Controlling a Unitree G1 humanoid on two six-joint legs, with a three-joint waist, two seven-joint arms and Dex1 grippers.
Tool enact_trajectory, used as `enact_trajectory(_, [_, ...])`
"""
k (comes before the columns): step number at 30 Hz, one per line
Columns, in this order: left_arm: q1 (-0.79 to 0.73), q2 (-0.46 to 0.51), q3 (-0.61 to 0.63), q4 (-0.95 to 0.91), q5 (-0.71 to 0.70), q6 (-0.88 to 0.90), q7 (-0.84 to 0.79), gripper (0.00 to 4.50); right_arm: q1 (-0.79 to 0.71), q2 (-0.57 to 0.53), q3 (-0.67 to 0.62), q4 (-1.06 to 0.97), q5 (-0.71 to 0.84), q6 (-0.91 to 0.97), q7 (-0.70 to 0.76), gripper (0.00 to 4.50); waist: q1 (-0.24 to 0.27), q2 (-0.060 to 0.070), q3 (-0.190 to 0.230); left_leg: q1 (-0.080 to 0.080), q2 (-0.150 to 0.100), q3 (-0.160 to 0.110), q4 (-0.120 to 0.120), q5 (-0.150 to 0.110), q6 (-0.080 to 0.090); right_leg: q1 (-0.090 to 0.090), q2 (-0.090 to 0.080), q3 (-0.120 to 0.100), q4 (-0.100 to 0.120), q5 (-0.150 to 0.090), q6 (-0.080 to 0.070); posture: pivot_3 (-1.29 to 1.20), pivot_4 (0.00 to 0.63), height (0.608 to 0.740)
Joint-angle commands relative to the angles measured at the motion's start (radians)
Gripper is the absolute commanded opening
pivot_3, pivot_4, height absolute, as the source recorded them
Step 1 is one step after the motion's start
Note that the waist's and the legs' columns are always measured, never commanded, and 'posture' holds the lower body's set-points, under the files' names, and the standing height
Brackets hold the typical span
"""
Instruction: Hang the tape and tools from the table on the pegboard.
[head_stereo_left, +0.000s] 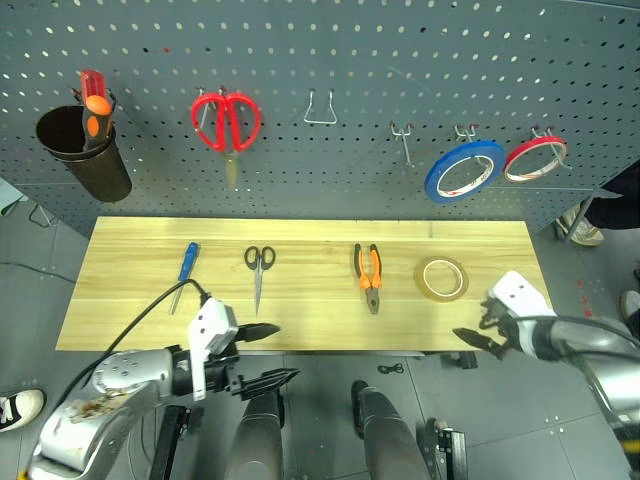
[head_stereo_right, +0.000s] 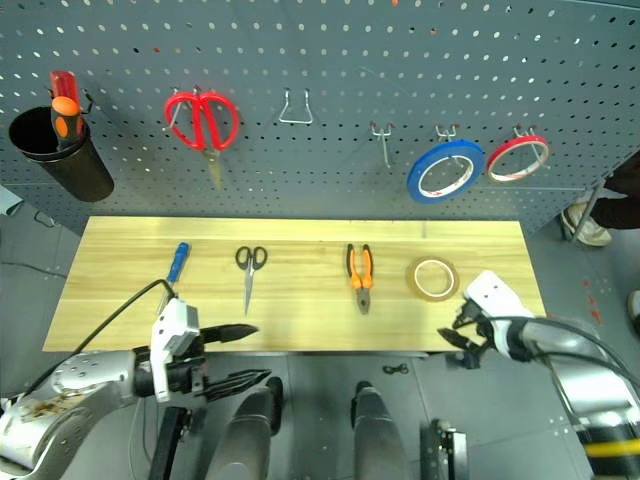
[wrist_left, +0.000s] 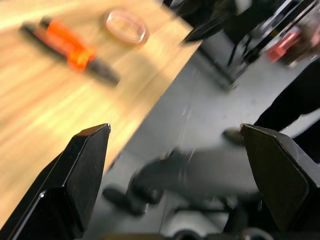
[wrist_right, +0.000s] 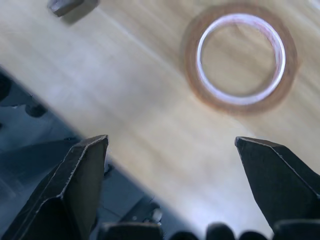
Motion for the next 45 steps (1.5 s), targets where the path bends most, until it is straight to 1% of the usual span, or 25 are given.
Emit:
enact_trajectory(1, [-0.034,-0.083,-0.057,-0.008,0.01,-0.029,0.075,4.43,-0.108,0.055,0.064,0.161,-0.047,-0.083,0.019,4.5,-0.001,0.0,0.001,0.0,0.0,0.0,0.0,0.0,0.0,0.0,0.0,0.0,0.0,0.0,0.0,0.11,0.409,0.74])
enact_trajectory(4, [-0.034,-0.167,-0.109,-0.029,0.022,-0.052,0.136,4.43,-0.218,0.098,0.113,0.332,-0.097,-0.174,0.033,4.5,0.002,0.0,0.002,0.0,0.0,0.0,0.0,0.0,0.0,0.0,0.0,0.0,0.0,0.001,0.001,0.12,0.416,0.74])
enact_trajectory(6, [-0.021,-0.201,-0.128,-0.048,0.032,-0.071,0.16,4.43,-0.281,0.126,0.134,0.431,-0.117,-0.214,0.044,4.5,0.004,0.0,0.005,0.0,-0.001,0.0,0.0,0.0,0.0,0.001,0.0,0.0,-0.001,0.001,0.001,0.12,0.416,0.74])
enact_trajectory(9, [-0.006,-0.219,-0.139,-0.06,0.044,-0.093,0.184,4.43,-0.351,0.162,0.158,0.559,-0.147,-0.267,0.053,4.5,0.005,0.0,0.006,0.0,-0.001,-0.001,0.0,0.0,0.0,0.001,0.0,0.0,0.0,0.001,0.001,0.12,0.416,0.74])
enact_trajectory(14, [-0.002,-0.227,-0.15,-0.079,0.024,-0.094,0.2,4.43,-0.445,0.209,0.191,0.761,-0.21,-0.349,0.045,4.5,0.005,0.0,0.006,0.0,-0.001,-0.001,0.001,0.0,0.0,0.001,0.0,0.0,0.0,0.001,0.001,0.13,0.407,0.74])
enact_trajectory(17, [-0.004,-0.227,-0.155,-0.081,0.023,-0.095,0.205,4.5,-0.474,0.224,0.194,0.836,-0.227,-0.374,0.044,3.74,0.006,0.0,0.006,0.0,-0.001,-0.001,0.001,0.0,0.0,0.001,0.0,0.0,0.0,0.001,0.001,0.14,0.402,0.74])
enact_trajectory(22, [0.005,-0.219,-0.153,-0.074,0.032,-0.101,0.21,4.5,-0.481,0.232,0.205,0.893,-0.263,-0.423,0.043,2.03,0.006,0.0,0.006,0.0,-0.001,-0.002,0.001,0.0,0.0,0.002,0.0,0.0,0.001,0.001,0.001,0.15,0.399,0.74])
enact_trajectory(24, [0.008,-0.222,-0.155,-0.075,0.032,-0.104,0.218,4.5,-0.476,0.234,0.209,0.908,-0.277,-0.447,0.038,1.26,0.006,0.0,0.006,0.001,-0.001,-0.002,0.001,0.0,0.0,0.003,0.0,0.0,0.0,0.001,0.002,0.16,0.397,0.74])
enact_trajectory(27, [0.008,-0.234,-0.161,-0.094,0.007,-0.087,0.241,4.5,-0.474,0.237,0.204,0.919,-0.287,-0.477,0.027,0.32,0.006,0.0,0.006,0.001,-0.001,-0.002,0.002,0.0,0.0,0.003,0.0,0.0,0.0,0.002,0.002,0.16,0.392,0.74])
enact_trajectory(28, [0.009,-0.238,-0.162,-0.098,-0.006,-0.076,0.248,4.5,-0.47,0.24,0.198,0.915,-0.282,-0.484,0.032,0.23,0.006,0.0,0.006,0.001,-0.001,-0.002,0.002,0.0,0.0,0.004,0.0,0.0,0.0,0.002,0.002,0.15,0.39,0.74])
enact_trajectory(30, [0.01,-0.244,-0.163,-0.096,-0.029,-0.058,0.256,4.5,-0.455,0.243,0.19,0.894,-0.273,-0.486,0.044,0.23,0.006,0.0,0.006,0.001,-0.001,-0.002,0.002,0.0,-0.001,0.004,0.0,0.0,0.0,0.002,0.002,0.15,0.388,0.74])
enact_trajectory(33, [0.004,-0.245,-0.153,-0.081,-0.051,-0.048,0.261,4.5,-0.412,0.229,0.176,0.801,-0.266,-0.489,0.038,0.23,0.005,0.0,0.006,0.001,-0.001,-0.002,0.002,0.0,-0.001,0.004,0.0,0.0,0.001,0.002,0.002,0.15,0.374,0.74])
enact_trajectory(35, [-0.004,-0.246,-0.126,-0.079,-0.087,-0.032,0.274,4.5,-0.349,0.198,0.153,0.637,-0.259,-0.466,0.026,0.23,0.006,0.0,0.006,0.001,-0.001,-0.002,0.002,0.0,-0.001,0.004,0.0,-0.001,0.001,0.002,0.002,0.15,0.364,0.74])
enact_trajectory(37, [-0.012,-0.241,-0.082,-0.088,-0.158,0.007,0.298,4.5,-0.251,0.156,0.115,0.384,-0.251,-0.415,0.013,0.23,0.009,0.001,0.006,0.001,-0.001,-0.003,0.002,0.0,-0.001,0.003,0.0,-0.001,0.001,0.002,0.002,0.15,0.364,0.74])
enact_trajectory(40, [-0.019,-0.227,-0.002,-0.093,-0.308,0.075,0.338,4.5,-0.081,0.127,0.035,-0.025,-0.24,-0.284,-0.016,0.23,0.008,0.003,0.005,-0.002,-0.002,-0.004,0.002,0.001,-0.001,0.001,0.0,-0.001,0.002,0.002,0.003,0.14,0.355,0.74])
enact_trajectory(41, [-0.032,-0.214,0.038,-0.09,-0.395,0.102,0.358,4.5,-0.002,0.11,0.015,-0.173,-0.274,-0.284,-0.033,0.23,0.007,0.003,0.005,-0.002,-0.002,-0.004,0.002,0.001,-0.001,0.001,0.0,-0.001,0.002,0.002,0.003,0.13,0.347,0.74])
enact_trajectory(43, [-0.065,-0.189,0.107,-0.068,-0.549,0.142,0.408,4.5,0.11,0.095,-0.011,-0.391,-0.34,-0.305,-0.077,0.23,0.006,0.002,0.004,-0.001,-0.002,-0.006,0.002,0.001,-0.001,0.001,0.0,-0.003,0.003,0.001,0.004,0.12,0.339,0.74])
enact_trajectory(45, [-0.095,-0.163,0.155,-0.038,-0.647,0.163,0.446,4.5,0.159,0.098,-0.023,-0.521,-0.398,-0.334,-0.132,0.23,0.005,0.002,0.003,-0.001,-0.002,-0.006,0.002,0.001,-0.002,0.002,0.0,-0.003,0.004,0.001,0.004,0.12,0.335,0.74])
